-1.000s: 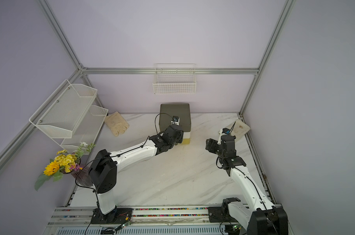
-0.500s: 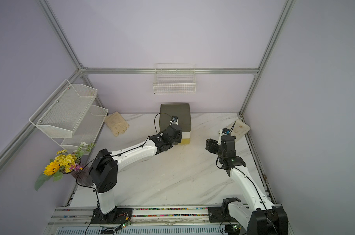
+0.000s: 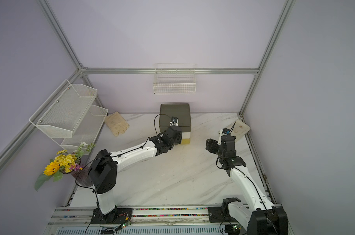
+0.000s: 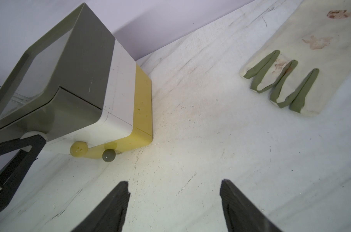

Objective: Take the sponge out of the drawer
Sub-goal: Open the drawer in the storage box.

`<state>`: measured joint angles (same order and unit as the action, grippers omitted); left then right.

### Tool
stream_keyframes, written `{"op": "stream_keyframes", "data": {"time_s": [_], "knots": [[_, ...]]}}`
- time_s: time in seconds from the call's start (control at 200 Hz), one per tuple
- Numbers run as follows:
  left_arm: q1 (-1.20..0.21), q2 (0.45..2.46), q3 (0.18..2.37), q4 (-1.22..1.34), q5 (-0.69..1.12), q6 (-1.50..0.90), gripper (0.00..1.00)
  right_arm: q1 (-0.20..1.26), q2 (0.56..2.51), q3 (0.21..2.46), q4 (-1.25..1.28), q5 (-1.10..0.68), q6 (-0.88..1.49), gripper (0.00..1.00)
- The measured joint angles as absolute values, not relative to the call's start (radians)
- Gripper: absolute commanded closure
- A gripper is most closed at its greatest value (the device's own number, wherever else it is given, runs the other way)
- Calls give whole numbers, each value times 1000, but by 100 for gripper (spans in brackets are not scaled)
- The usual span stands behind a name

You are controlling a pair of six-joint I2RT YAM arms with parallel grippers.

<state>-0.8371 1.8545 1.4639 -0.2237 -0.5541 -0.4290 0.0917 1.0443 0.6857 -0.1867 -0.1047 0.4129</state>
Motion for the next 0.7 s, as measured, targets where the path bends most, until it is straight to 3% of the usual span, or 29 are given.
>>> {"op": "stream_keyframes", "data": {"time_s": [0.7], "knots": [[-978, 1655, 1237, -226, -586, -532, 100, 92, 1044, 686, -187, -118, 413, 24]]}}
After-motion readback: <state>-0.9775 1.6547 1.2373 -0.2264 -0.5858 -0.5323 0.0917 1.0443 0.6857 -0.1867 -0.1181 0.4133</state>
